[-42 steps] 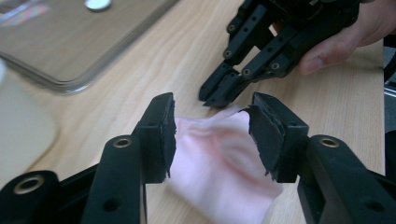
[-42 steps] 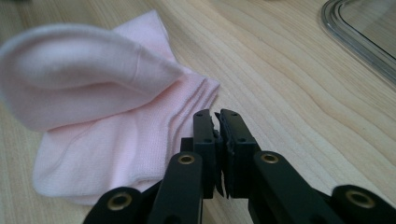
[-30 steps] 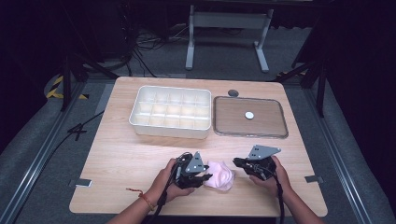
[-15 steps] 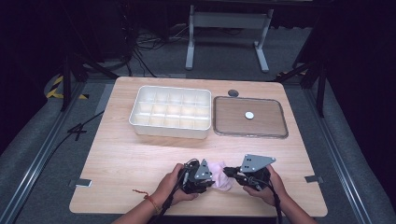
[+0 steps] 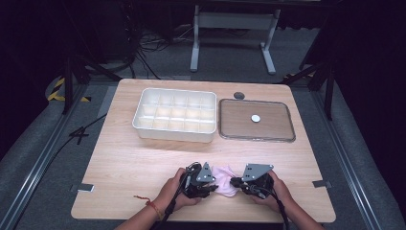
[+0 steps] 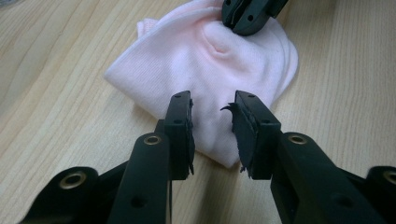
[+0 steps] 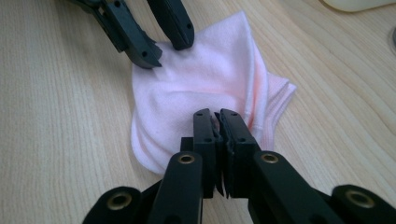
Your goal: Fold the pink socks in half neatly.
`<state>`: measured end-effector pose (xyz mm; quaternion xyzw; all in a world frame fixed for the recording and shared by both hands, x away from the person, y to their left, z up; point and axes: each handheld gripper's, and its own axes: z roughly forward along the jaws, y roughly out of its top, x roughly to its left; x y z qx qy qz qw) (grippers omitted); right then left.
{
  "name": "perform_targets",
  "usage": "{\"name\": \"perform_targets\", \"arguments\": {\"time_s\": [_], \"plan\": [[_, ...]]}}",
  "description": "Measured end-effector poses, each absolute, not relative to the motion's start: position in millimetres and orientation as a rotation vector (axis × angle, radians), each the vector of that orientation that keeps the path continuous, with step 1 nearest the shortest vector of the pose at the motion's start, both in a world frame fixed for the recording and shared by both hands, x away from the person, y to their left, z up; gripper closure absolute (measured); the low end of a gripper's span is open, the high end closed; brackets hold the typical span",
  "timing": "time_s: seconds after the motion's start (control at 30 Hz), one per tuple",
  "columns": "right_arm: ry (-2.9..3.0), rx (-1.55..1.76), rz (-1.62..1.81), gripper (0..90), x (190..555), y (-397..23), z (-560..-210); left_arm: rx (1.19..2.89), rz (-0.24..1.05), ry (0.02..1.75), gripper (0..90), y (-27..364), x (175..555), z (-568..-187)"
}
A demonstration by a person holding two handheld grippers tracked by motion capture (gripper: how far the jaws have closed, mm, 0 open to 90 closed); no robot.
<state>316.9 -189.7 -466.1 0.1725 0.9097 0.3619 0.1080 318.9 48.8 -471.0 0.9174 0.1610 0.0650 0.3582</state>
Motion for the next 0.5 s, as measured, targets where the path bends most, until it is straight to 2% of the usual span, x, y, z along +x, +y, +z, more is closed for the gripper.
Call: {"name": "perform_targets", "arguments": {"time_s": [0.2, 0.37, 0.5], "plan": [[2.679, 0.521, 1.072, 86.5, 319, -191, -469, 2.372, 0.172, 0.421, 67.1, 52, 319, -470], [2.68, 0.516, 1.059, 86.6, 319, -189, -468, 2.293, 0.142, 0.563, 53.5, 65, 326, -468], [2.674, 0.522, 1.052, 87.0, 319, -188, -468, 2.217, 0.068, 0.651, 47.9, 72, 332, -468]]}}
